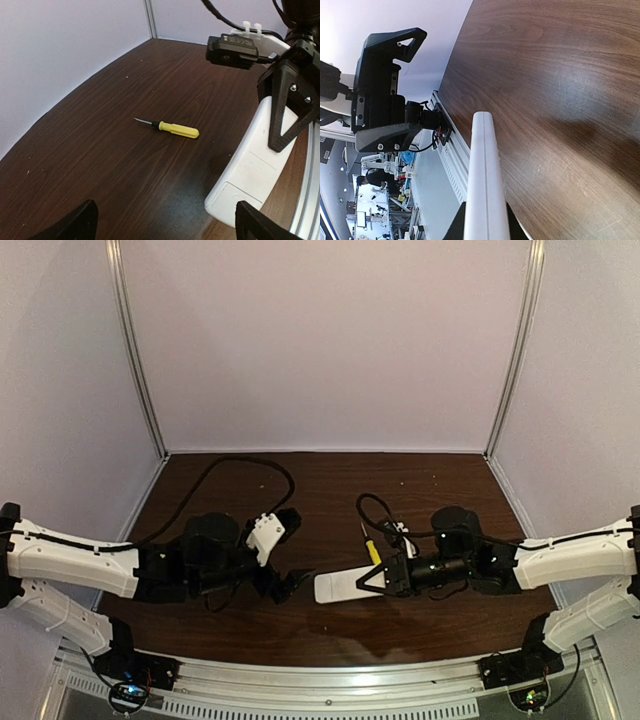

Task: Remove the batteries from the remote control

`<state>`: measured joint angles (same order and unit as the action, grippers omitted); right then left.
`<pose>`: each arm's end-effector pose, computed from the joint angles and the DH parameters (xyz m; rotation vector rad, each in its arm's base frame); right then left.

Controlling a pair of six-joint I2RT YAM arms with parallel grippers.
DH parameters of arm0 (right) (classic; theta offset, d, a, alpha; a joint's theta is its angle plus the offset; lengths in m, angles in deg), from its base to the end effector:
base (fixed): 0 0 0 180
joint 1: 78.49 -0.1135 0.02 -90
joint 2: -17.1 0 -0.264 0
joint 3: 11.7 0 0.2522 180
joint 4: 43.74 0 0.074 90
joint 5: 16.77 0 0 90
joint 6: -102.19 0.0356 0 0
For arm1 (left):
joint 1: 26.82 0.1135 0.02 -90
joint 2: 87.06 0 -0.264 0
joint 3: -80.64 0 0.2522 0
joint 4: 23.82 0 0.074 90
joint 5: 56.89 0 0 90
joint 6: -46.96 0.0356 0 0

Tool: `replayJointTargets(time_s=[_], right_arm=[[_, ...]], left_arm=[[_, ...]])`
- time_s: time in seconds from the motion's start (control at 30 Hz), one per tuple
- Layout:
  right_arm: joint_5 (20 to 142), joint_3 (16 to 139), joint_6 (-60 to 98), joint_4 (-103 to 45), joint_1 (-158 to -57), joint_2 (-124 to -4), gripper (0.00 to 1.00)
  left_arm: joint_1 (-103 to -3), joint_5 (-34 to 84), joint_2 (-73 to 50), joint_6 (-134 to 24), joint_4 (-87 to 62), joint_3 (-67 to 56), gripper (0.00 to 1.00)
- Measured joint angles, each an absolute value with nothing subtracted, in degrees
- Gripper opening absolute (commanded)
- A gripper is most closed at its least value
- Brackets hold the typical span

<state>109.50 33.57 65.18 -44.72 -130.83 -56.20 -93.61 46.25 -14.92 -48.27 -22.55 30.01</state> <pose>0.1411 0.2173 0.2011 -0.4696 2.4129 1.6519 0.1154 -0.2485 0.2302 0.8920 1.7967 -0.5952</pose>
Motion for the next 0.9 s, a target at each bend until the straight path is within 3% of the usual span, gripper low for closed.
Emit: replayJointTargets(time_s=[0.2, 0.7, 0.9], right_arm=[[107.79, 30.64, 65.11, -49.0, -130.78, -54.36, 0.0], [107.68, 29.88, 65.46, -62.34, -129.78, -55.24, 0.0], [107.66, 29.05, 71.01, -67.76, -129.76, -55.37, 0.0]], left_arm=[[-92.88, 49.4, -14.9, -54.78, -22.49, 30.01, 0.96], [-88.75, 44.07, -19.66, -66.85, -15.21, 28.79, 0.94], [-88.75, 43.02, -24.19, -71.07, -11.82, 26.23, 0.88]])
